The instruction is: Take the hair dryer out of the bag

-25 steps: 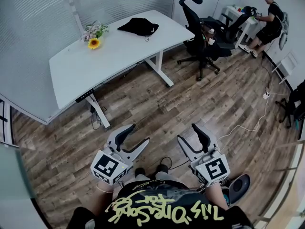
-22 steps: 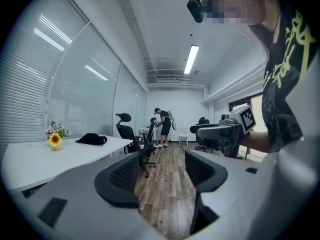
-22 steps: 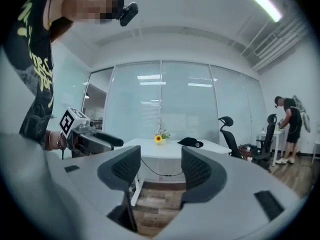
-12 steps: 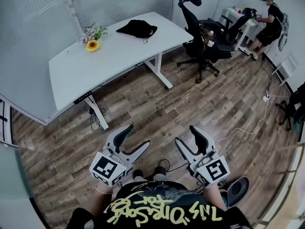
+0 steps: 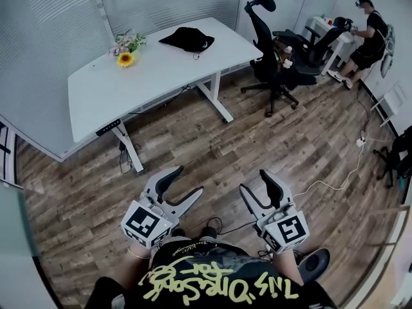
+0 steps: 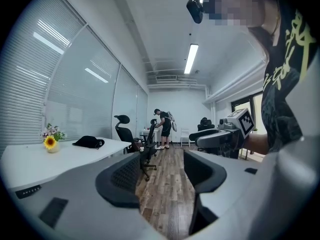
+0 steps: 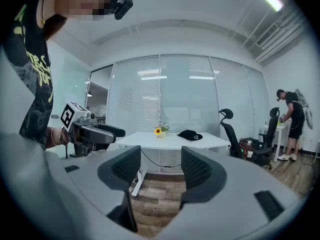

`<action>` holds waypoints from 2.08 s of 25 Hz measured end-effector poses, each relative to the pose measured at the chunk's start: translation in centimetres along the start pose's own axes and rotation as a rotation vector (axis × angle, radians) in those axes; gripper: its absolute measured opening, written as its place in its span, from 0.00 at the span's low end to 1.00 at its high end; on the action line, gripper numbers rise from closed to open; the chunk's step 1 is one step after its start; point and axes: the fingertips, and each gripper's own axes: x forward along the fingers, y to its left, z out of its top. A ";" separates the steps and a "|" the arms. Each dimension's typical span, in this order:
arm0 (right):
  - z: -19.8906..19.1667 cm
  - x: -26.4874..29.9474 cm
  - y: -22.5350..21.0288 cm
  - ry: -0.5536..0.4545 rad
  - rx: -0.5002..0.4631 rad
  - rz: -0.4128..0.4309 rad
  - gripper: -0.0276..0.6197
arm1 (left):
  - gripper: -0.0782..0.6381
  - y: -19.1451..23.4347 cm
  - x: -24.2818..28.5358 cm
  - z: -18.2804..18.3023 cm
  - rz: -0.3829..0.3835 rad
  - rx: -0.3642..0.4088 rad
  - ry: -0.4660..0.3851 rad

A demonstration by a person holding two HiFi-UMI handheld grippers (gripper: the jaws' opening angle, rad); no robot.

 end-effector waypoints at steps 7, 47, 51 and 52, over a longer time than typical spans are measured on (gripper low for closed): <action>-1.5 -0.5 -1.6 0.005 0.022 0.040 0.41 | 0.47 -1.8 0.4 -0.9 0.042 0.004 0.048; 1.9 24.7 -9.9 0.050 -0.011 -0.053 0.41 | 0.43 25.1 10.2 0.6 0.006 -0.012 0.027; 2.6 27.5 -10.1 0.030 -0.009 -0.056 0.41 | 0.42 27.6 10.6 0.5 -0.007 -0.002 0.045; 2.9 28.0 -10.1 0.023 -0.013 -0.059 0.41 | 0.42 28.1 10.6 0.5 -0.013 0.002 0.047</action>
